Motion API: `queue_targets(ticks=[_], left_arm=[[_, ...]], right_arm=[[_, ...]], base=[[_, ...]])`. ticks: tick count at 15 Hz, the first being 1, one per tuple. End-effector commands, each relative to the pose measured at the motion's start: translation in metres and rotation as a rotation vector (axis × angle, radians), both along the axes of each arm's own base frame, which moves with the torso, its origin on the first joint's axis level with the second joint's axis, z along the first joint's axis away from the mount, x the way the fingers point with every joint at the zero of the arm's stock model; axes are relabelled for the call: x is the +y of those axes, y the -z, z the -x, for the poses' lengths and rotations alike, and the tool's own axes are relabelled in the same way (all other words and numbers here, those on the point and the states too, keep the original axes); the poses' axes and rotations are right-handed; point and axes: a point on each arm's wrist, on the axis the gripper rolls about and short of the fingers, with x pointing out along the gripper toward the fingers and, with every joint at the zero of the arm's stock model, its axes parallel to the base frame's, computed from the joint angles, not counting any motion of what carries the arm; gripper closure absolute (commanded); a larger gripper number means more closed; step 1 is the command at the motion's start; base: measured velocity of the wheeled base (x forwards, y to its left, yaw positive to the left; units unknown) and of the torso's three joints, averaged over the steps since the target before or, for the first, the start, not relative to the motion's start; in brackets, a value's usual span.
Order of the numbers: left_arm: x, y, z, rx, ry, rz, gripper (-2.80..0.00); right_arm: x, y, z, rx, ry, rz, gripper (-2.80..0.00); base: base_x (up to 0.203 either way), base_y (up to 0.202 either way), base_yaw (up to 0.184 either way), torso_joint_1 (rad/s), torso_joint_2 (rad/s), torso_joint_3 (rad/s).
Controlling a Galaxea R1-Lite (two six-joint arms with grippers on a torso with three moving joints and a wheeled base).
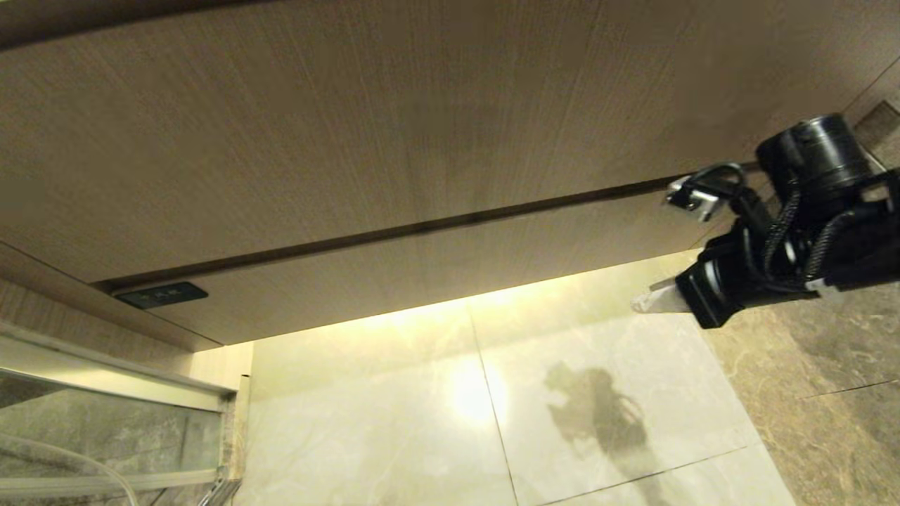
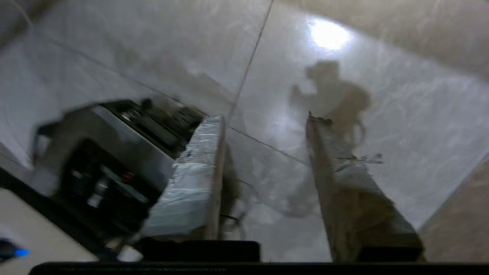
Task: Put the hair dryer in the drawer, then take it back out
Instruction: Pull open the drawer
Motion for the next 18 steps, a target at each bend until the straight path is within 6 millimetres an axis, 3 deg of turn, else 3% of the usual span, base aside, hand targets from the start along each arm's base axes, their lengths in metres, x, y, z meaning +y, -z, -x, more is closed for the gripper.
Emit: queue_targets(ticks=[1,4,7,9,11,15,18], left_arm=[[0.000,0.000,0.000,0.002,-0.001,0.001,0.00],[0.000,0.000,0.000,0.000,-0.001,0.001,0.00],[0.000,0.000,0.000,0.000,0.001,0.001,0.00],[0.000,0.000,0.000,0.001,0.000,0.001,0.00],[0.000,0.000,0.000,0.000,-0.001,0.001,0.00],[0.000,0.000,0.000,0.000,0.001,0.001,0.00],[0.000,0.000,0.000,0.000,0.000,0.001,0.00]], right_arm=[[0.014,0.032,-0.026,-0.044,-0.194,0.183,-2.80],[0.017,0.038,-0.054,-0.434,-0.313,0.304,-2.80],[0.010,0.034,-0.072,-0.791,-0.485,0.235,-2.80],[-0.010,0.043,-0.068,-0.848,-0.598,0.210,-2.80],[-0.025,0.038,-0.062,-0.905,-0.648,0.232,-2.80],[-0.024,0.020,-0.063,-0.958,-0.650,0.245,-2.80],[-0.013,0.015,-0.070,-0.903,-0.693,0.253,-2.80]], base=[[0.000,0.000,0.000,0.000,0.00,0.000],[0.000,0.000,0.000,0.000,0.00,0.000],[0.000,0.000,0.000,0.000,0.00,0.000],[0.000,0.000,0.000,0.000,0.00,0.000],[0.000,0.000,0.000,0.000,0.00,0.000],[0.000,0.000,0.000,0.000,0.00,0.000],[0.000,0.000,0.000,0.000,0.00,0.000]])
